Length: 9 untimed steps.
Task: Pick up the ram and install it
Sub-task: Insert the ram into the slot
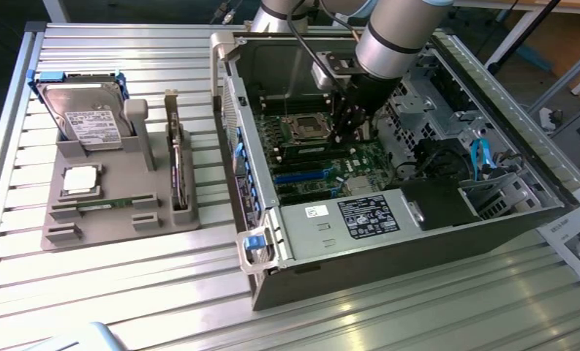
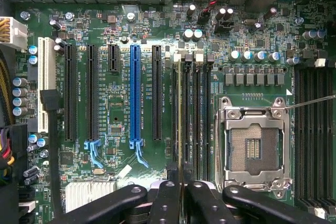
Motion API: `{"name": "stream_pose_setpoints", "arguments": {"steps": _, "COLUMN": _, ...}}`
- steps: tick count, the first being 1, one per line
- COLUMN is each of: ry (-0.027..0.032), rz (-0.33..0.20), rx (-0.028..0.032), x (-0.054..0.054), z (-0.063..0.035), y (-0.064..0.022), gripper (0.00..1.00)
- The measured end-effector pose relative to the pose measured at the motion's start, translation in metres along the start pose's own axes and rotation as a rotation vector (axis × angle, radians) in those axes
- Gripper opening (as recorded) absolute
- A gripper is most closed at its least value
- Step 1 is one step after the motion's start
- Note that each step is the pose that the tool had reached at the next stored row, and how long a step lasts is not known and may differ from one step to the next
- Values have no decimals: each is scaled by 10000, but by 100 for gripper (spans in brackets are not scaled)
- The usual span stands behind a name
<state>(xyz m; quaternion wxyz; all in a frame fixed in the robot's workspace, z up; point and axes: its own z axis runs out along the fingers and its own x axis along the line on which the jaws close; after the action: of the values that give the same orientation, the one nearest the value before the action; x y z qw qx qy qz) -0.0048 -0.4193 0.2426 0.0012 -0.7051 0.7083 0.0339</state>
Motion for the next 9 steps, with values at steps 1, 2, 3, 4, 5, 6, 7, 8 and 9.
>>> {"name": "stream_pose_setpoints", "arguments": {"steps": 1, "ry": 1, "rz": 1, "rx": 0, "x": 0, "z": 0, "y": 0, "gripper": 12}}
{"name": "stream_pose_setpoints", "arguments": {"steps": 2, "ry": 1, "rz": 0, "rx": 0, "x": 0, "z": 0, "y": 0, "gripper": 12}}
{"name": "stream_pose_setpoints", "arguments": {"steps": 3, "ry": 0, "rz": 0, "rx": 0, "x": 0, "z": 1, "y": 0, "gripper": 12}}
{"name": "stream_pose_setpoints", "arguments": {"steps": 4, "ry": 0, "rz": 0, "rx": 1, "x": -1, "z": 4, "y": 0, "gripper": 12}}
{"name": "stream_pose_setpoints", "arguments": {"steps": 5, "ry": 0, "rz": 0, "rx": 0, "x": 0, "z": 8, "y": 0, "gripper": 12}}
{"name": "stream_pose_setpoints", "arguments": {"steps": 6, "ry": 2, "rz": 0, "rx": 0, "x": 0, "z": 8, "y": 0, "gripper": 12}}
{"name": "stream_pose_setpoints", "arguments": {"steps": 7, "ry": 3, "rz": 0, "rx": 0, "x": 1, "z": 10, "y": 0, "gripper": 12}}
{"name": "stream_pose_setpoints", "arguments": {"steps": 8, "ry": 2, "rz": 1, "rx": 0, "x": 1, "z": 10, "y": 0, "gripper": 12}}
{"name": "stream_pose_setpoints", "arguments": {"steps": 9, "ry": 1, "rz": 0, "rx": 0, "x": 1, "z": 11, "y": 0, "gripper": 12}}
